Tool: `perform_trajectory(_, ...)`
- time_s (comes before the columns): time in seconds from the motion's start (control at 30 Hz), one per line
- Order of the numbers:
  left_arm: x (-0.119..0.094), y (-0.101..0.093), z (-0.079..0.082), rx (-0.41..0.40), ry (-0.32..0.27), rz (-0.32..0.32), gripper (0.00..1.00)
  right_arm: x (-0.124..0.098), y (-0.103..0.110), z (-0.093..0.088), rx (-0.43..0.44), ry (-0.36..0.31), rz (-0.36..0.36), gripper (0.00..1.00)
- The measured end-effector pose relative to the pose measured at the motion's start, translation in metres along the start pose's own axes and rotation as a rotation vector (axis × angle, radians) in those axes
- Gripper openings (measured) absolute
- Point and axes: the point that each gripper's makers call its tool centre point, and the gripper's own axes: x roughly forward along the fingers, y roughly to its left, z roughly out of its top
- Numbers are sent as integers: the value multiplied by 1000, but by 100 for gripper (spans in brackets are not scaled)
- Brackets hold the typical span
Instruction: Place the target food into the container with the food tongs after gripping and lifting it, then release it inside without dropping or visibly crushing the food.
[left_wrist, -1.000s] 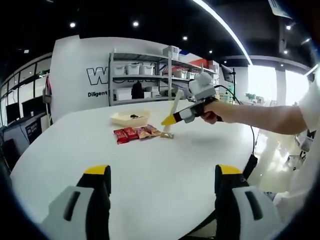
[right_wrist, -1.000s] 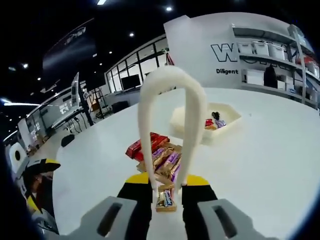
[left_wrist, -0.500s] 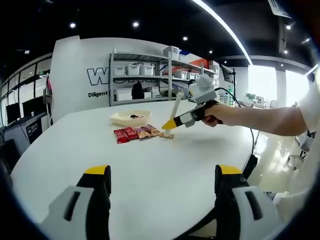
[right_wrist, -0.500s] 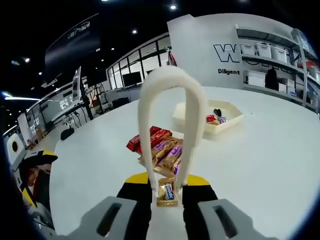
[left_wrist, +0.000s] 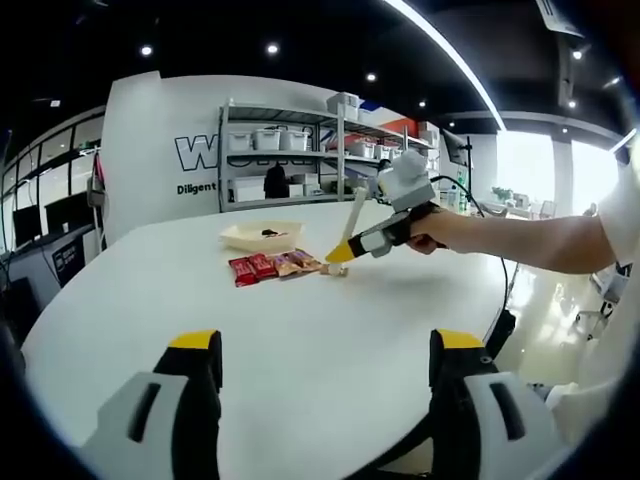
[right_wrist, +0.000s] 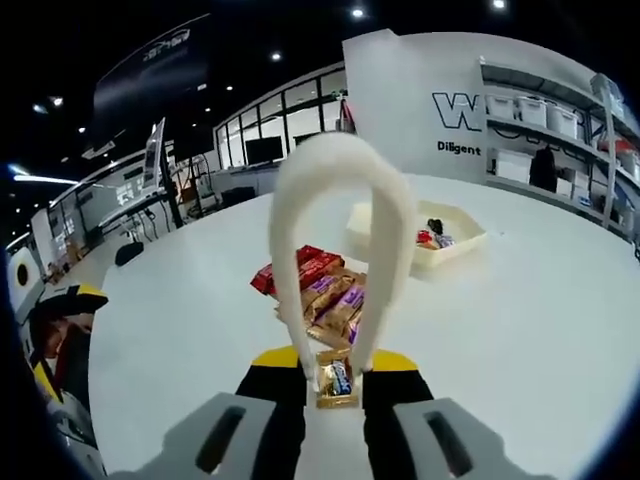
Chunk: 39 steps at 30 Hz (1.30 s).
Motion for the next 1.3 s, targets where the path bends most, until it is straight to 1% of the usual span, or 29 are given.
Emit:
perform_trajectory(0.17, 0, 0, 0, -1, -1, 0, 84, 0, -4, 0, 30, 10, 6, 11)
perform_trajectory(0.43, 0, 3, -3, -9, 3, 6, 83, 1, -6, 2, 67, 2, 19, 11)
perform_trajectory(0.53, 0, 5, -4, -11, 6, 7, 83, 1, -7, 2, 61, -4, 12, 11)
perform_trajectory(0.67, 2, 6, -5, -12, 9, 7, 83, 0, -9, 4, 77, -9, 11, 11)
perform_trajectory(0.87, 5, 6, -6, -16, 8, 5, 83, -5, -14, 12, 99, -33, 14, 11)
perform_trajectory(1.0, 5, 6, -6, -18, 9, 3, 83, -6, -16, 18, 97, -33, 10, 11)
perform_trajectory(1.03, 6, 6, -6, -18, 9, 3, 83, -6, -17, 21, 97, -41, 3, 11)
perform_trajectory(1.3, 5, 11, -4, -18, 7, 10, 83, 1, -21, 42, 91, -52, 6, 11)
